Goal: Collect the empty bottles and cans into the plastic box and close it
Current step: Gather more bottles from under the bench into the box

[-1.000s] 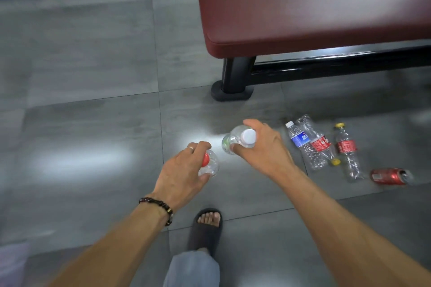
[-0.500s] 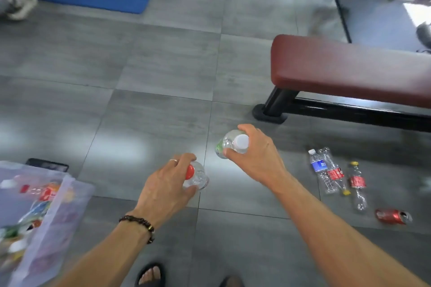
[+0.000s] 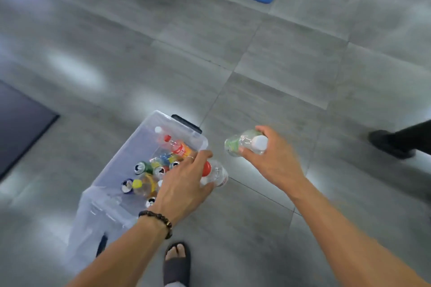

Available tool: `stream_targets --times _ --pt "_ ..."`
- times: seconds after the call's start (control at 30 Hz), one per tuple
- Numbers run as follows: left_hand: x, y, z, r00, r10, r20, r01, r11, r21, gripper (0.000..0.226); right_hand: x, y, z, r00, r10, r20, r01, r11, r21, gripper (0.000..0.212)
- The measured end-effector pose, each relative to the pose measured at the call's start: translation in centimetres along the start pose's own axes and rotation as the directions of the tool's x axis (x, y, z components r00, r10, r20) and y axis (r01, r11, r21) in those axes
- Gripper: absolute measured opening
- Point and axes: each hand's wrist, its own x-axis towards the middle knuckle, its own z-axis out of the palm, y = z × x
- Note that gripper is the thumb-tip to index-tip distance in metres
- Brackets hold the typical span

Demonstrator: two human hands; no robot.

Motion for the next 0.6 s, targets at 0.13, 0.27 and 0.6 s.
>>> stream_targets --times 0.13,0.27,0.6 --pt "-0.8 -11.5 -2.8 0.987 -0.159 -0.004 0.159 0.986 -0.05 0.054 2.2 -5.3 10.3 0.993 -0.014 0.113 0.016 1.0 -0.012 0.068" --pt "-0.9 -21.6 -2.0 0.959 -0.278 -0.052 0.27 0.956 -0.116 0.052 5.0 -7.7 19.6 0.971 -0.062 0.23 0.074 0.996 -0.046 0.065" --pt "2.7 -35.6 8.2 0.921 -0.352 -0.166 0.294 0.909 -0.297 0.043 14.1 -6.3 37.3 0.914 -0.156 0.376 0.243 0.95 -0.197 0.065"
